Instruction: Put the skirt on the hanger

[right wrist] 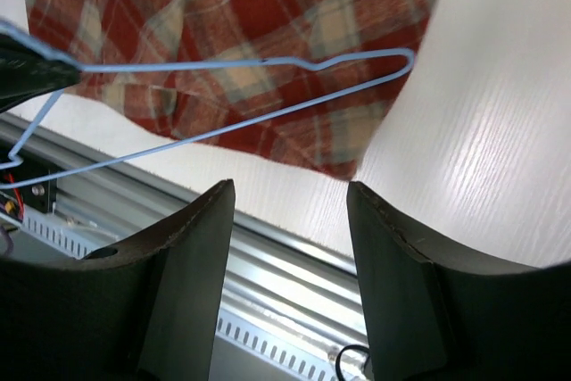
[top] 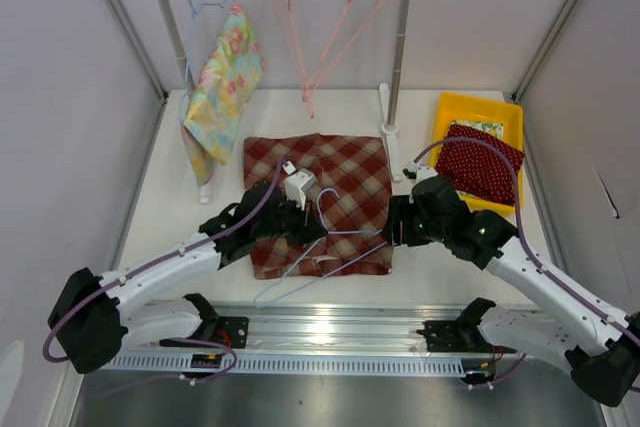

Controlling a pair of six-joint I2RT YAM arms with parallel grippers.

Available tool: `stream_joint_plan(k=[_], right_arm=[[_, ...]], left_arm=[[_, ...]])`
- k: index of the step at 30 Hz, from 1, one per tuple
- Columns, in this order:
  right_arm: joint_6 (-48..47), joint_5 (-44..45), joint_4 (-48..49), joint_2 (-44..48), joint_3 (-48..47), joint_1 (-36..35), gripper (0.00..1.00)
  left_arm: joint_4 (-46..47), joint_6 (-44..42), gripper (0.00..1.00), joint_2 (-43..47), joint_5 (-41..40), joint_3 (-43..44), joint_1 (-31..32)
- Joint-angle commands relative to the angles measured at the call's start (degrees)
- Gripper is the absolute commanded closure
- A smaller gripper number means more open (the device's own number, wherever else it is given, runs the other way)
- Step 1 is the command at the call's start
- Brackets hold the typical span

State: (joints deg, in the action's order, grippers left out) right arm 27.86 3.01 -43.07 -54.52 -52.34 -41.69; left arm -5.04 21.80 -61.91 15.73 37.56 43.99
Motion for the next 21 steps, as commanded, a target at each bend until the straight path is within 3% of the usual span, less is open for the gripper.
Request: stream_joint_plan(k=[1, 5, 9, 15, 21], right_arm=[[2.38, 4.81, -0.53, -0.41, 0.47, -2.77, 0.41], [3.78, 6.39, 0.44, -0.94, 3.37, -5.76, 0.45], [4.75, 7.10, 1.49, -1.55, 5.93, -6.91, 0.45], [5.28, 8.33, 1.76, -2.87, 6.98, -7.44, 0.45], [5.89, 8.42, 3.08, -3.84, 7.25, -7.88, 0.45]], left_arm=[[8.63, -1.50, 1.00, -2.33, 8.26, -0.55, 0.31], [12.24, -1.15, 1.00, -4.79, 10.20, -2.75, 0.31], [19.44, 0.78, 1.00, -6.91, 17.66, -4.16, 0.40], [16.82, -1.76, 1.00, -9.37, 18.37, -3.28, 0.49], [20.15, -0.62, 1.00, -7.00, 21.54, -5.04, 0.31]])
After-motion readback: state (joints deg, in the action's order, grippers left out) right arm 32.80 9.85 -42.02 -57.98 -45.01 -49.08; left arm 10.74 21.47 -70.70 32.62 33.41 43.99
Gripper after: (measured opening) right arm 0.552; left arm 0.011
